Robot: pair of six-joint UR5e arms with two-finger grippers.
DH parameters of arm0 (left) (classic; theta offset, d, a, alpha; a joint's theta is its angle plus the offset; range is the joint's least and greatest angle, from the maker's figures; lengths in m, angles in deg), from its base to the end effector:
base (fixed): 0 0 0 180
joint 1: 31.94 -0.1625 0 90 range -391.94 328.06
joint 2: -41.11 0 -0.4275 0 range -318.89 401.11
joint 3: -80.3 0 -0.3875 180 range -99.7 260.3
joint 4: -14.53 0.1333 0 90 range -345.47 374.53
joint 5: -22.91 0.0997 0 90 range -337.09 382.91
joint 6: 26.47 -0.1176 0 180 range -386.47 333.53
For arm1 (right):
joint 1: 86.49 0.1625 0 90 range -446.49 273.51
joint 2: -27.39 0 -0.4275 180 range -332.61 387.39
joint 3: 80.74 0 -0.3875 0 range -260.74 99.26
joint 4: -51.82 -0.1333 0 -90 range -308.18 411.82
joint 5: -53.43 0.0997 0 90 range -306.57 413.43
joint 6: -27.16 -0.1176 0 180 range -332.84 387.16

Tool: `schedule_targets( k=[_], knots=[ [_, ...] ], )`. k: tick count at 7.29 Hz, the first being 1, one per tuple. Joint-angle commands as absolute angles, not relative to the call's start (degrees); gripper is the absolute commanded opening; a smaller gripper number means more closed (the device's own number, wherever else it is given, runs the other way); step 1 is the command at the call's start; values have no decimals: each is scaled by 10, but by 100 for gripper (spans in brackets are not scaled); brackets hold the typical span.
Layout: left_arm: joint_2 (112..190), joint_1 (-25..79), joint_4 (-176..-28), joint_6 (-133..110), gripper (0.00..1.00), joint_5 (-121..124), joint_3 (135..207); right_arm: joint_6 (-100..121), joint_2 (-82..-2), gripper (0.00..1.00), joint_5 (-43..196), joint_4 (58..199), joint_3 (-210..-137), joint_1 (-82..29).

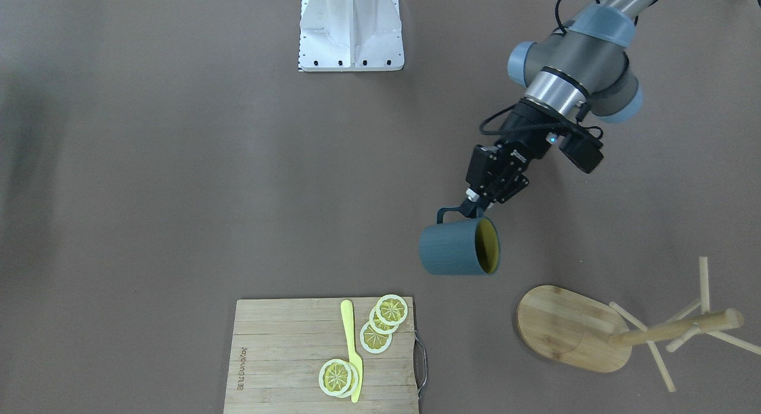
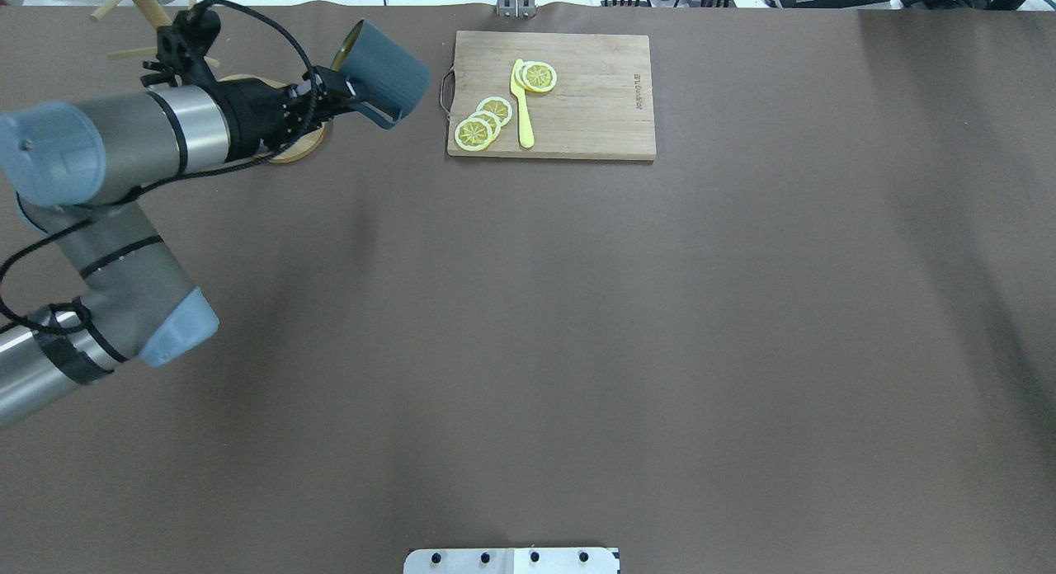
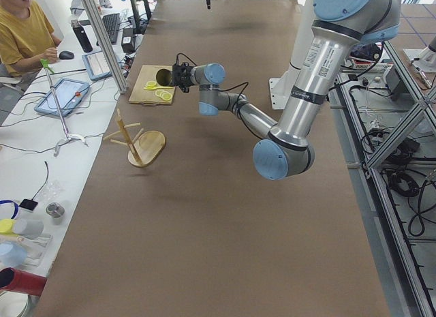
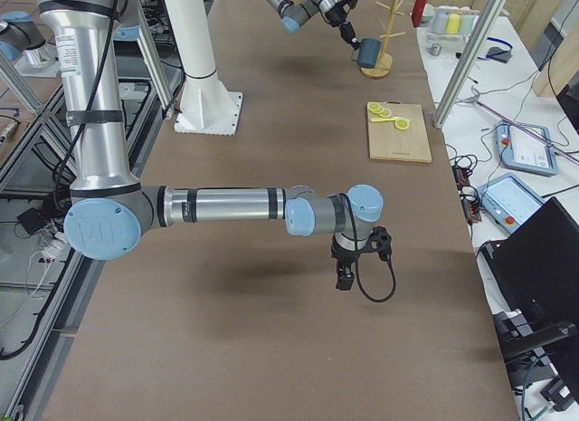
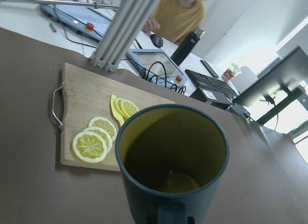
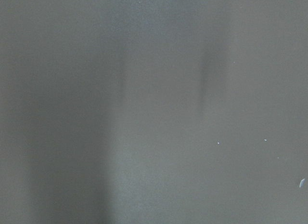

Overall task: Hang cup on storage rack
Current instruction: 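Hook the blue mug's handle onto a wooden rack peg with the left gripper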

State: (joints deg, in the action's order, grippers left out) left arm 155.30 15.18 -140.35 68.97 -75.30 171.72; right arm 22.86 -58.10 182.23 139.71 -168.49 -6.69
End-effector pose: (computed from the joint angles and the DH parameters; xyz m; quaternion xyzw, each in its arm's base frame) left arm 0.3502 -0.5484 0.2843 0.2049 0.6799 -0.2654 0.6522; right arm -0.0347 -0.5294 0.6572 -0.0062 -0.3338 -0.0612 0.9406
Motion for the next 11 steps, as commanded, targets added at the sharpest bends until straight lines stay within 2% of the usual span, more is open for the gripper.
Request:
schedule_targets(
  k=[1, 3, 5, 11],
  knots=[
    [1591, 224, -1402, 810, 0, -811, 1660, 229, -589, 100, 1817, 1397, -1695, -66],
    [1637, 254, -1409, 995, 0, -822, 1609, 229, -598, 100, 1816, 1397, -1703, -66],
    [1649, 284, -1409, 1104, 0, -819, 1581, 229, -598, 100, 1810, 1397, -1703, -66],
    [1649, 297, -1431, 1303, 0, -771, 1550, 228, -595, 100, 1809, 1397, -1704, -66]
  ],
)
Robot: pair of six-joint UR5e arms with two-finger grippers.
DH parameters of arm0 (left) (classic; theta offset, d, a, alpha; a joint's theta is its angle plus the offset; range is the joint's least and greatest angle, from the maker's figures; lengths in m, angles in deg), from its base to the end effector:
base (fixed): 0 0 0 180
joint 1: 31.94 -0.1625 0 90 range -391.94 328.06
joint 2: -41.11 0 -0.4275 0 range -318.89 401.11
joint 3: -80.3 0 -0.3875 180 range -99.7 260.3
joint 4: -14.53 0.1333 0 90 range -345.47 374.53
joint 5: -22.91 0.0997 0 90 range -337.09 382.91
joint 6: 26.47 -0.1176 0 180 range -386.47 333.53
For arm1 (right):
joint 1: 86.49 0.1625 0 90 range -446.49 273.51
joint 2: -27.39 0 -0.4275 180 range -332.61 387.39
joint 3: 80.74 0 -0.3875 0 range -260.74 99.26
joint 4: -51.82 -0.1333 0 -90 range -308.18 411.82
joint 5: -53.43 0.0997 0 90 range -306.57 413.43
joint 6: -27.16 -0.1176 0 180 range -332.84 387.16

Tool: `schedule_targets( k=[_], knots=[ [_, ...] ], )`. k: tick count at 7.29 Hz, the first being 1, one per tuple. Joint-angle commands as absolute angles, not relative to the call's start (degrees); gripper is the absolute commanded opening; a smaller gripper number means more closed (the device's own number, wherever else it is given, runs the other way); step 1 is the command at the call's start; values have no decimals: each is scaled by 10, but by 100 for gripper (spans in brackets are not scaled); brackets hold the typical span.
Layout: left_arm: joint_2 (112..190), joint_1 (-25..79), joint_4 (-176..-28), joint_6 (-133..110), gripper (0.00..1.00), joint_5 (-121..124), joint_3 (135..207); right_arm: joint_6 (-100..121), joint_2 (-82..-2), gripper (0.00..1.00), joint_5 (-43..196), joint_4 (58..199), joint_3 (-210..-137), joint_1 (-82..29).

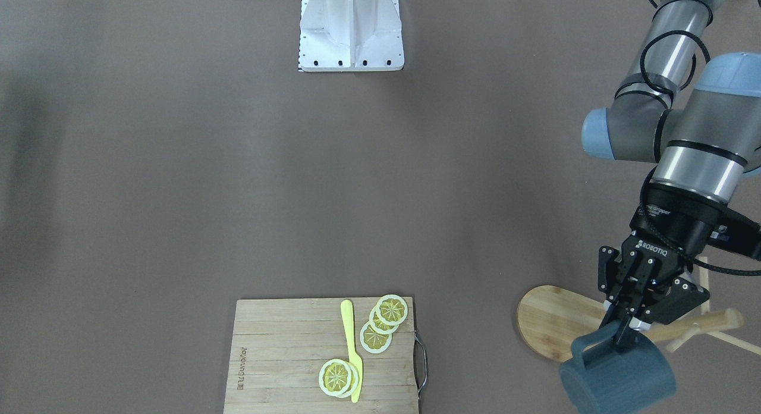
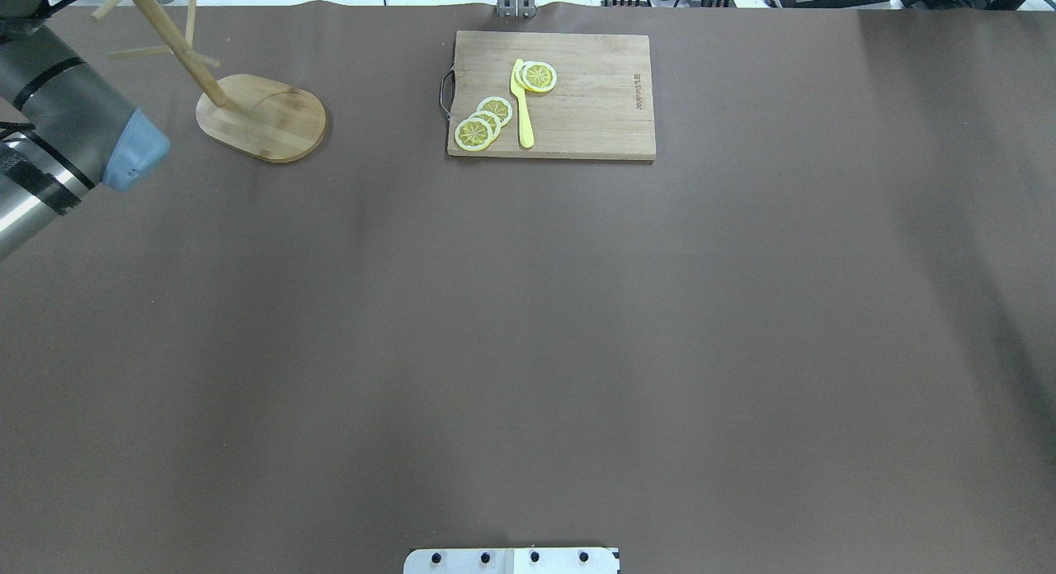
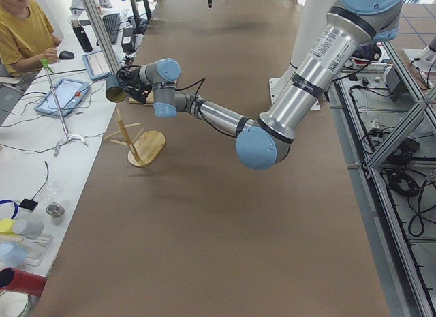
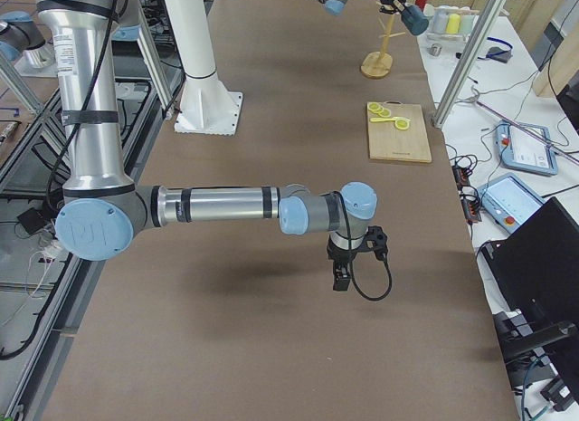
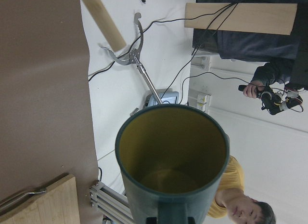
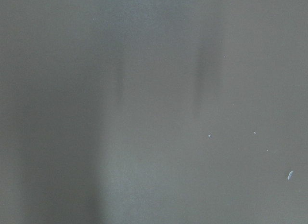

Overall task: Hang cup on storage rack
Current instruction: 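Hook the blue mug's handle onto a wooden rack peg with the left gripper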

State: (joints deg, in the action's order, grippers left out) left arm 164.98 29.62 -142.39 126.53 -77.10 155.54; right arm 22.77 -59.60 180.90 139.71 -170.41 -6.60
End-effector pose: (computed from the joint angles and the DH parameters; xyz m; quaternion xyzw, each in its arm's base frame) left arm 0.2469 -0.6929 0.2992 -0.0723 0.6787 -0.6171 0.3915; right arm -0.0299 -0.5195 0.6560 -0.0012 -0.3233 -0.0606 0.9443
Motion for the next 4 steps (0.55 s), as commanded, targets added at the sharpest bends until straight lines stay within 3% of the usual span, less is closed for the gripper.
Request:
schedule_targets(
  k=[1, 4],
  knots=[
    [1648, 301, -1440, 1334, 0, -771, 1549, 228, -594, 100, 1809, 1397, -1705, -67],
    [1630, 305, -1460, 1370, 0, -773, 1534, 228, -592, 100, 1809, 1397, -1704, -67]
  ],
)
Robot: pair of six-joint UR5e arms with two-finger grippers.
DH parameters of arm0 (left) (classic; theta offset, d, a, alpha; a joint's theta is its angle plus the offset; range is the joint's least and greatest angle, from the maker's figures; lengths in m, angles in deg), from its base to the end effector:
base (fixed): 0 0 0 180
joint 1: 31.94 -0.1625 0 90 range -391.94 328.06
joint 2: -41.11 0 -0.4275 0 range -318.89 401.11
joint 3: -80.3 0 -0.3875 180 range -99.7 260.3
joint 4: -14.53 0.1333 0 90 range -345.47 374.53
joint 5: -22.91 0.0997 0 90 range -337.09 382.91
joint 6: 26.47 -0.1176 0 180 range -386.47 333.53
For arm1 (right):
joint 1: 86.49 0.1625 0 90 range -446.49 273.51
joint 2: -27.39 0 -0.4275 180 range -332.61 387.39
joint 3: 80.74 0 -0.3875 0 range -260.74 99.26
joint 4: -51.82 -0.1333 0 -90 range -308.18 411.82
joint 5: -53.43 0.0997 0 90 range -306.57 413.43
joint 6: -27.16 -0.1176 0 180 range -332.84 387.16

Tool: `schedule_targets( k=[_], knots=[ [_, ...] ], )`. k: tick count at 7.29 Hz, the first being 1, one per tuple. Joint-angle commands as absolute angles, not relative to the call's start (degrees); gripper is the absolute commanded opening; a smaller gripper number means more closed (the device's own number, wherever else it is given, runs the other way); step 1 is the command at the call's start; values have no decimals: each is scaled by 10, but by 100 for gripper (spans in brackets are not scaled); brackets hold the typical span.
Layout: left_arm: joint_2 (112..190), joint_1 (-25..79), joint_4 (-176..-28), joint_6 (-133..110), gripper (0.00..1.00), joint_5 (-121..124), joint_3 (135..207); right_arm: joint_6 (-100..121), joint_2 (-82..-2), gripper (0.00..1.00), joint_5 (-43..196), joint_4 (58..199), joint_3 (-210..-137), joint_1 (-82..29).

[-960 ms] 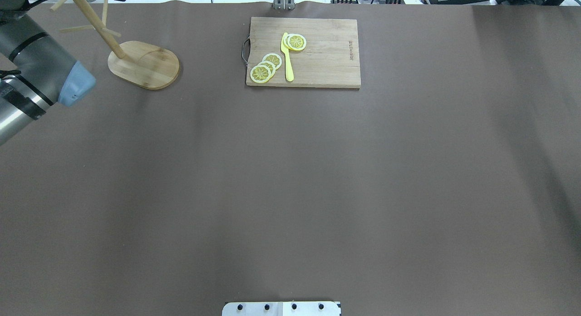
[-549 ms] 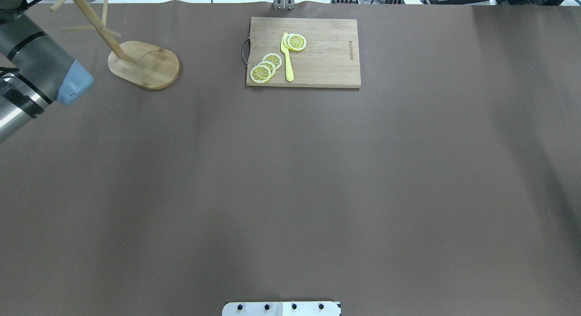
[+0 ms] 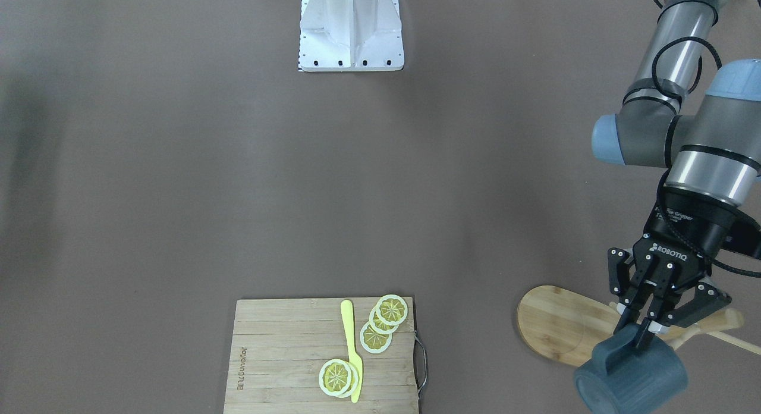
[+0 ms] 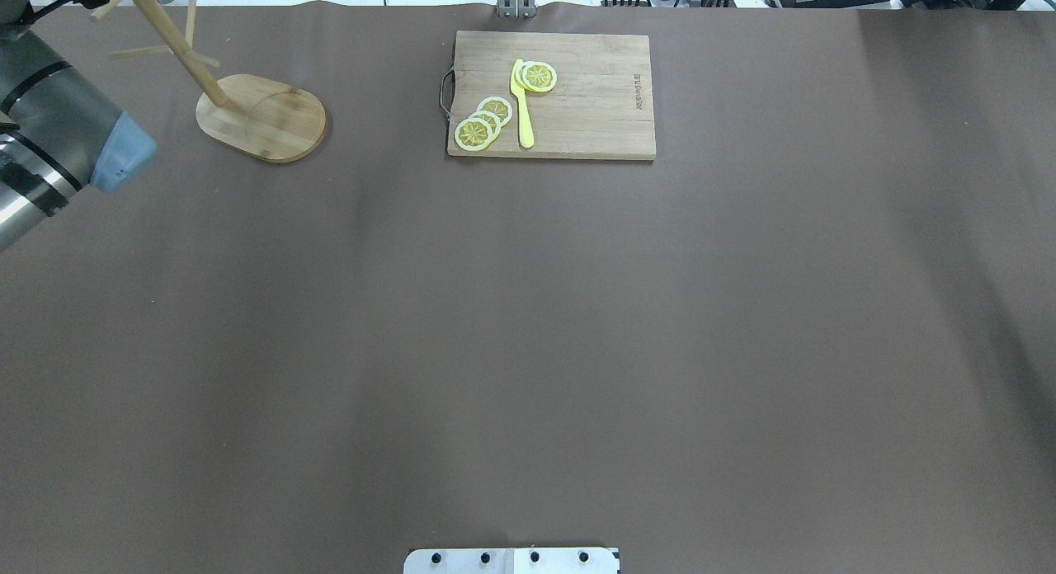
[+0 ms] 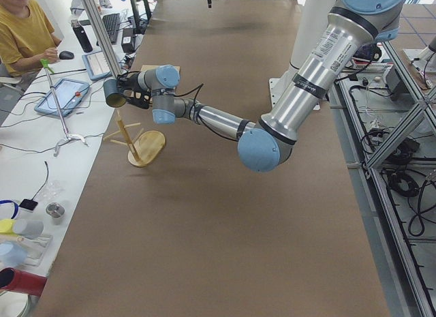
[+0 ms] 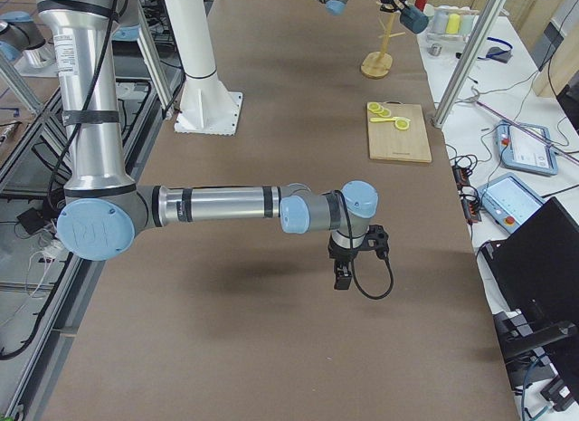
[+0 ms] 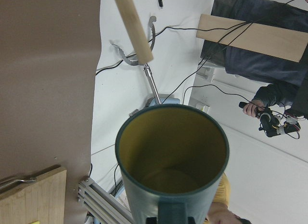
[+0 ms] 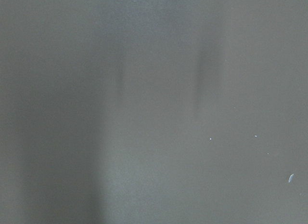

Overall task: Hang cup on storage rack
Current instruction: 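Hook the blue mug's handle onto a wooden rack peg with the left gripper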

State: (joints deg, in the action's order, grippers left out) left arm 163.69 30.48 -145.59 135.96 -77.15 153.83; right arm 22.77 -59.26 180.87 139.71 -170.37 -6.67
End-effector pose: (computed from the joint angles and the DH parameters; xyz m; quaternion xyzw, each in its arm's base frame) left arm 0.2355 -0.6944 0.3233 -0.1232 0.6727 -0.6485 0.3345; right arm -0.0310 -0.5223 0.6533 0.0011 -0.3234 -0.0620 0.9442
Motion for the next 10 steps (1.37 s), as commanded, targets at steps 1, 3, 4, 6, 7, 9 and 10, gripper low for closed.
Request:
schedule_targets(
  k=[1, 3, 4, 6, 7, 9, 10],
  knots=[
    [1628, 306, -1475, 1399, 0, -775, 1530, 228, -593, 100, 1810, 1397, -1704, -67],
    [1599, 306, -1532, 1431, 0, -776, 1524, 228, -596, 100, 1810, 1397, -1707, -67],
    [1597, 306, -1543, 1451, 0, -779, 1524, 228, -596, 100, 1810, 1397, -1707, -67],
    [1583, 312, -1569, 1452, 0, -813, 1524, 222, -597, 100, 1810, 1397, -1707, -67],
    [1571, 312, -1596, 1452, 0, -822, 1522, 222, -597, 100, 1810, 1398, -1707, -67],
    [1567, 313, -1627, 1456, 0, -835, 1522, 222, -597, 100, 1810, 1398, -1707, -67],
    [1563, 319, -1643, 1472, 0, -836, 1520, 222, -597, 100, 1810, 1398, -1707, -67]
  ],
)
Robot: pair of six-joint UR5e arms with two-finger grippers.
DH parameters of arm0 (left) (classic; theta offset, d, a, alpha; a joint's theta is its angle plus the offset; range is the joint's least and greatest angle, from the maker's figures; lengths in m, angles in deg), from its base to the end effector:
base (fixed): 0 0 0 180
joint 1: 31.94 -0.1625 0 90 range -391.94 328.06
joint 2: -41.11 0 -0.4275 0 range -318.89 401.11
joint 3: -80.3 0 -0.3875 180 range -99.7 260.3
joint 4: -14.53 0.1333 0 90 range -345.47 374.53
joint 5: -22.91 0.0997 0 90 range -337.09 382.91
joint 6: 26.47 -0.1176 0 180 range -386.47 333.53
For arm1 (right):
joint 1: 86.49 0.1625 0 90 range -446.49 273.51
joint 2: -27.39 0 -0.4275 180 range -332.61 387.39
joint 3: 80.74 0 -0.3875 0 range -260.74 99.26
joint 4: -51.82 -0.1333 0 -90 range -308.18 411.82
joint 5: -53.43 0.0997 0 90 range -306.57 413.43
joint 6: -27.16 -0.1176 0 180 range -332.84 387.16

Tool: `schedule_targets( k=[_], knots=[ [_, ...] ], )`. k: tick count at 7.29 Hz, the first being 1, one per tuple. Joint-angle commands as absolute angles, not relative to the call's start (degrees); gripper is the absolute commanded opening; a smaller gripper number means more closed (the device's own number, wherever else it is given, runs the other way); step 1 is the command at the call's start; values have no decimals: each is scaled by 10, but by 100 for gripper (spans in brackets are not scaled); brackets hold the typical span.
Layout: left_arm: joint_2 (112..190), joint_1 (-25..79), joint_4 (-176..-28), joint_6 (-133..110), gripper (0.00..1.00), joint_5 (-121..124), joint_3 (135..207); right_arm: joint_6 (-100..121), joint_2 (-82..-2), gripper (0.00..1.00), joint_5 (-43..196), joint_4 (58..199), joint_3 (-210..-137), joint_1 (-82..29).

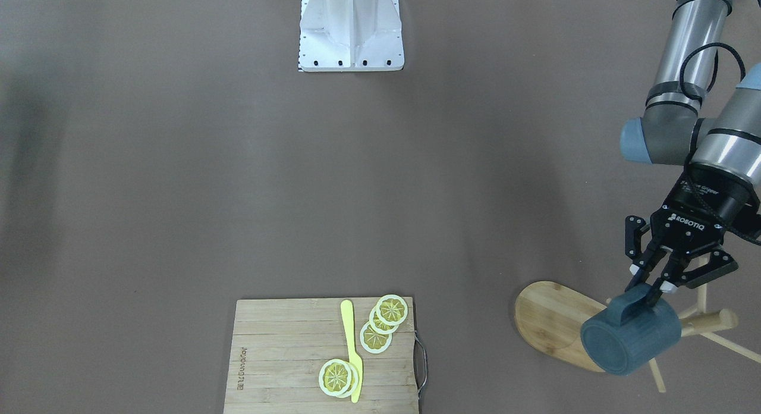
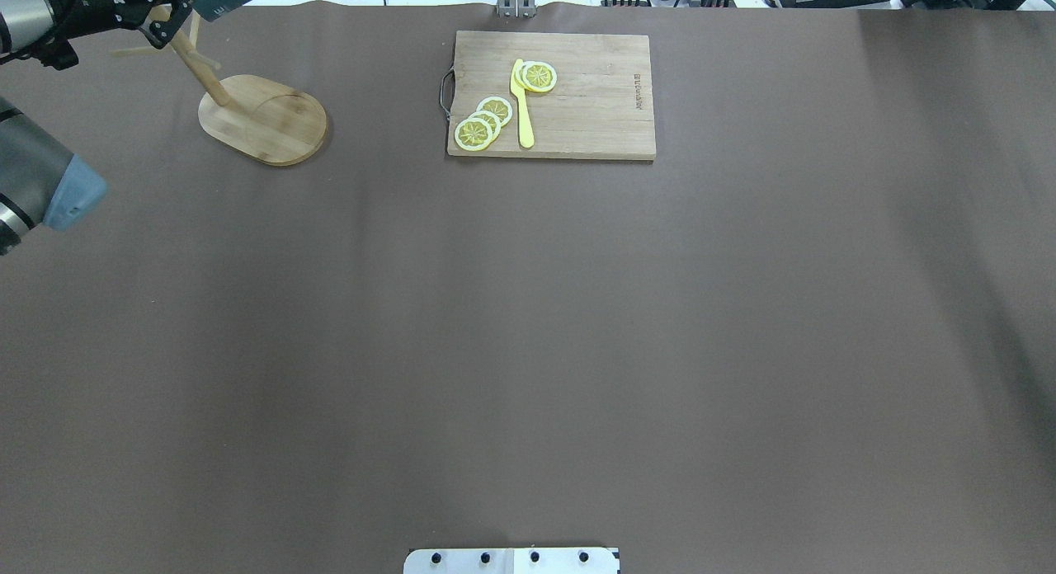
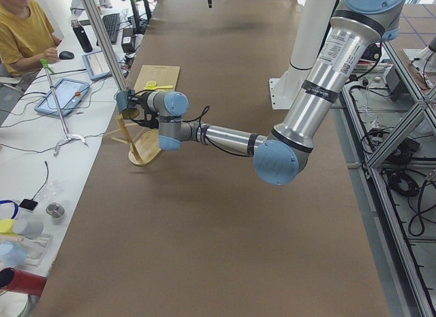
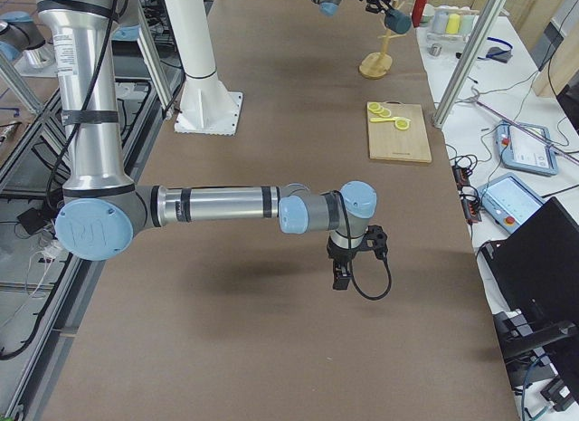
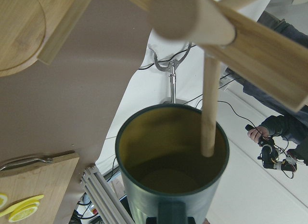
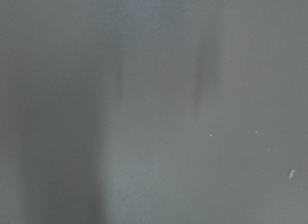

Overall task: Hang cup on storage rack
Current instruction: 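Hook the blue mug's handle onto a wooden rack peg with the left gripper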

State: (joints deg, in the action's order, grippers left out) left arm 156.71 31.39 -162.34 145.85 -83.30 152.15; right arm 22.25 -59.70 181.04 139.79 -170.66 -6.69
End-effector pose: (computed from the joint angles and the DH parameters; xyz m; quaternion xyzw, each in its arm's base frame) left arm 0.2128 -0.6474 0.3899 -0.2143 0.7002 -0.6126 0.2975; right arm -0.0308 -0.5187 0.6547 -0.0026 -0.3245 -0.0573 0.9441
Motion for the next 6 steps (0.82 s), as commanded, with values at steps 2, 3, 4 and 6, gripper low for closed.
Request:
schedule_targets(
  k=[2, 3, 4, 6],
  knots=[
    [1563, 325, -1659, 1475, 0, -838, 1500, 222, -597, 100, 1811, 1398, -1707, -67],
    [1563, 329, -1660, 1475, 0, -839, 1497, 222, -597, 100, 1811, 1398, -1707, -67],
    [1563, 330, -1665, 1475, 0, -839, 1489, 222, -597, 100, 1812, 1398, -1708, -67],
    [1563, 331, -1677, 1475, 0, -843, 1475, 220, -598, 100, 1812, 1398, -1712, -67]
  ],
)
